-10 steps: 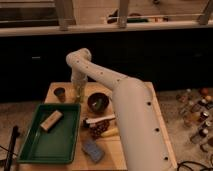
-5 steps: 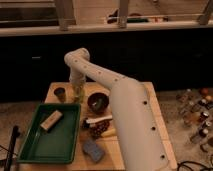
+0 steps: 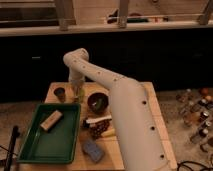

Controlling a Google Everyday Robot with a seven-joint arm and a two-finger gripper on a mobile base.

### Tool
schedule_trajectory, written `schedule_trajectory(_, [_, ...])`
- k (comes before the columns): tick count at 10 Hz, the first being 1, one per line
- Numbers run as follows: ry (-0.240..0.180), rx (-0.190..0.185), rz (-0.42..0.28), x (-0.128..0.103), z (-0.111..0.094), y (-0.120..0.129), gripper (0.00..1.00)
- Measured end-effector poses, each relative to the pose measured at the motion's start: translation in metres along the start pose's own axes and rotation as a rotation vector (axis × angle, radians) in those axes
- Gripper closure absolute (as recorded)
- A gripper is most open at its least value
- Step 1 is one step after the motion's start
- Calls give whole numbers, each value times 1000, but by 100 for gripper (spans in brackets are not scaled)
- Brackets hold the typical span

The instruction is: Place fork in plastic cup

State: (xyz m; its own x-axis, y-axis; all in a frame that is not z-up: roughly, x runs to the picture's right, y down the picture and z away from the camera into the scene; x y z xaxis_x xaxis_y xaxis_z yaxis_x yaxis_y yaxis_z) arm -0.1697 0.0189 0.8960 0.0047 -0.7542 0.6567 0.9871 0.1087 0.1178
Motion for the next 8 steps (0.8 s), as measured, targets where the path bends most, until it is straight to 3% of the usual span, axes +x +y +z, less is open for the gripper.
schedule_trajectory(5, [5,-12,27,4,0,6,26])
schedule_trajectory(8, [-1,-10,28,7,1,8,20])
